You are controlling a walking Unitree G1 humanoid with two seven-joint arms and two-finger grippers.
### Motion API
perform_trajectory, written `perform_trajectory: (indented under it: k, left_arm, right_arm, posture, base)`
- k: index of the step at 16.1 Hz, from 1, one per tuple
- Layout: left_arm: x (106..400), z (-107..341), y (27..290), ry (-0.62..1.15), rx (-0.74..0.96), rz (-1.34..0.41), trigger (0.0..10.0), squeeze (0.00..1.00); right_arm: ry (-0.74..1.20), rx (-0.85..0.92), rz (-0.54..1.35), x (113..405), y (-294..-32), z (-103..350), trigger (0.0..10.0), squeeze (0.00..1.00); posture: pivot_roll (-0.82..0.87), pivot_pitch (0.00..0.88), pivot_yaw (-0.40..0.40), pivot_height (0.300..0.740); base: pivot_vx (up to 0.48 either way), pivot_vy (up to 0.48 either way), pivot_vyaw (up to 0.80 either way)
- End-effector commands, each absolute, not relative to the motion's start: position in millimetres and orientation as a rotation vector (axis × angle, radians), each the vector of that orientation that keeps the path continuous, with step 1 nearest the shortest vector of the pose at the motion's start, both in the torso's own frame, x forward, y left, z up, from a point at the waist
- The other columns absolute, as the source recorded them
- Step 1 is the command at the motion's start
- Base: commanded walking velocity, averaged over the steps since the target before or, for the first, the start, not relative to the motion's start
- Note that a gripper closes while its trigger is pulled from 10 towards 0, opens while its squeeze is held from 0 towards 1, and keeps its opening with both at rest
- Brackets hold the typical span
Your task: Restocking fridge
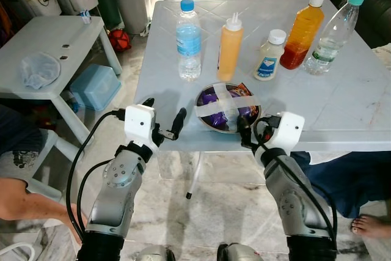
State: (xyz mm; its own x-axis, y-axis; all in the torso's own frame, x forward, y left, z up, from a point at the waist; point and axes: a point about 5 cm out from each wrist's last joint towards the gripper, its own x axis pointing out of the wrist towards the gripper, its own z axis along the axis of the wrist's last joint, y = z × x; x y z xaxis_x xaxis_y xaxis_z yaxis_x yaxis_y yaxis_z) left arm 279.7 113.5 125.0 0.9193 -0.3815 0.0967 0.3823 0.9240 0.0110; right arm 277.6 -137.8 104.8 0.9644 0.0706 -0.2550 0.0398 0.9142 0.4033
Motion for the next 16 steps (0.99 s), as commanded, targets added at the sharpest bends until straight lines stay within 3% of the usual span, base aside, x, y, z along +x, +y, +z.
perform_trajectory:
  k: [1, 2, 3, 5, 9, 13, 16]
  left_arm:
    - [281.3, 127.4, 112.6, -0.107, 0.005, -0.402, 10.0, 0.00]
    - [281.4, 127.7, 112.4, -0.108, 0.006, -0.402, 10.0, 0.00]
    - [281.4, 127.7, 112.4, -0.109, 0.006, -0.402, 10.0, 0.00]
    - [281.2, 128.0, 112.2, -0.111, 0.007, -0.403, 10.0, 0.00]
    - [281.4, 128.7, 113.2, -0.114, 0.014, -0.403, 10.0, 0.00]
    - [282.1, 129.6, 113.2, -0.119, 0.017, -0.399, 10.0, 0.00]
    - [282.4, 129.9, 112.6, -0.121, 0.018, -0.398, 10.0, 0.00]
  right_arm:
    - [0.319, 0.505, 0.024, 277.1, -125.7, 101.6, 10.0, 0.00]
    - [0.335, 0.515, 0.029, 277.5, -124.8, 100.3, 4.1, 0.00]
    - [0.351, 0.534, 0.039, 278.3, -122.4, 99.6, 0.0, 0.00]
    - [0.356, 0.567, 0.029, 280.7, -121.6, 102.5, 0.0, 0.00]
    - [0.367, 0.653, -0.014, 288.0, -125.9, 107.9, 1.1, 0.00]
    - [0.373, 0.686, -0.062, 295.4, -132.1, 111.0, 0.0, 0.00]
    - [0.373, 0.712, -0.089, 301.6, -137.7, 113.4, 0.0, 0.00]
  posture:
    - [0.01, 0.072, 0.055, 0.740]
    - [0.01, 0.073, 0.055, 0.740]
    - [0.01, 0.073, 0.056, 0.740]
    - [0.01, 0.072, 0.057, 0.740]
    - [0.01, 0.073, 0.060, 0.740]
    - [0.01, 0.073, 0.059, 0.740]
    - [0.02, 0.071, 0.058, 0.740]
  base:
    - [0.000, 0.000, 0.00]
    - [0.000, 0.000, 0.00]
    - [0.000, 0.000, 0.00]
    - [0.000, 0.000, 0.00]
    - [0.000, 0.000, 0.00]
    - [0.000, 0.000, 0.00]
    - [0.000, 0.000, 0.00]
